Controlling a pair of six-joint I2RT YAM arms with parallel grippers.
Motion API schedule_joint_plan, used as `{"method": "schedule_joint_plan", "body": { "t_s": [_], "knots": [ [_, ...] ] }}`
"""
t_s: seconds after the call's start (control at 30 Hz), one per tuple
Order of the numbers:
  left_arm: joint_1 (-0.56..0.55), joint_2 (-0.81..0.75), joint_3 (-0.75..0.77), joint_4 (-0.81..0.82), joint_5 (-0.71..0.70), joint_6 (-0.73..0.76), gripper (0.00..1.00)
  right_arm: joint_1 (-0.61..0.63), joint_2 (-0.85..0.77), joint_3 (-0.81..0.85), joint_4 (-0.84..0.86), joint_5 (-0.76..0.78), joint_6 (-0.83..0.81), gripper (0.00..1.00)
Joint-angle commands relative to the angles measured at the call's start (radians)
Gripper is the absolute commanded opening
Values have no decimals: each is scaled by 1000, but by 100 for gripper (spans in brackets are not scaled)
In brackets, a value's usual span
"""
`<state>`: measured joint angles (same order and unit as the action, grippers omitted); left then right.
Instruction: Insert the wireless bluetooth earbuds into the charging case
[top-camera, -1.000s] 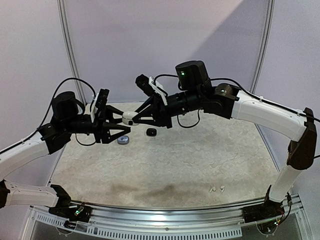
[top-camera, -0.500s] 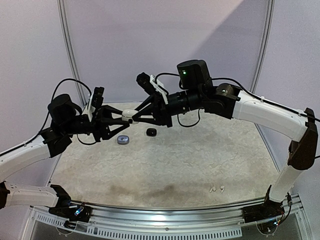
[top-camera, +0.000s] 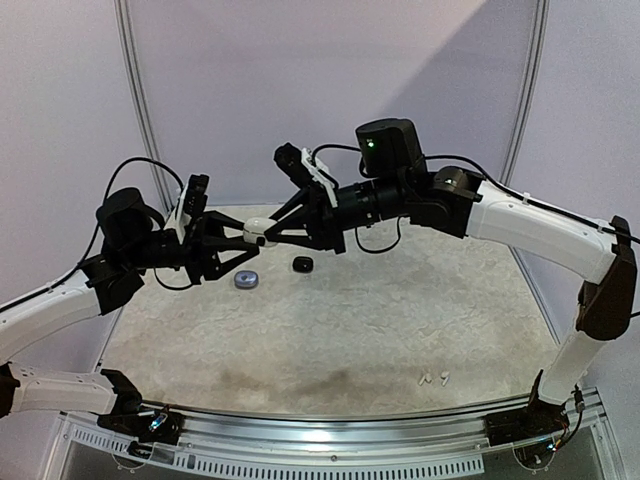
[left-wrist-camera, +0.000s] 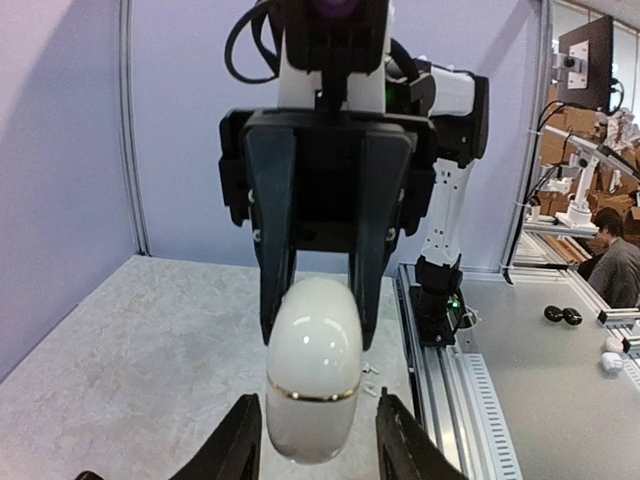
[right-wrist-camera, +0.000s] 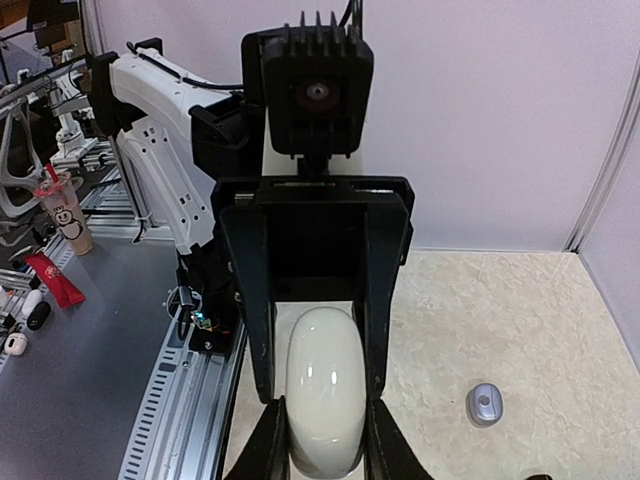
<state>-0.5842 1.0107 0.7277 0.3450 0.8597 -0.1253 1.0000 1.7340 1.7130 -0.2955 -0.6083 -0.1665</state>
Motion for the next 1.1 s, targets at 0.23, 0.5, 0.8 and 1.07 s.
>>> {"method": "schedule_joint_plan", "body": {
  "t_s": [0.23,0.5,0.8,1.07],
  "knots": [
    [0,16,31,-41,5,14,37,-3,-49,-6,18,-1,-19,0],
    [-14,37,51,2,8,-5,42,-4,-41,-4,26,-4,-15,0],
    [-16,39,52,-10,33,16,16,-4,-36,-6,19,4,-14,0],
    [-16,40,58,4,50,8,35,-4,-36,-1,7,23,-25,0]
  ]
}}
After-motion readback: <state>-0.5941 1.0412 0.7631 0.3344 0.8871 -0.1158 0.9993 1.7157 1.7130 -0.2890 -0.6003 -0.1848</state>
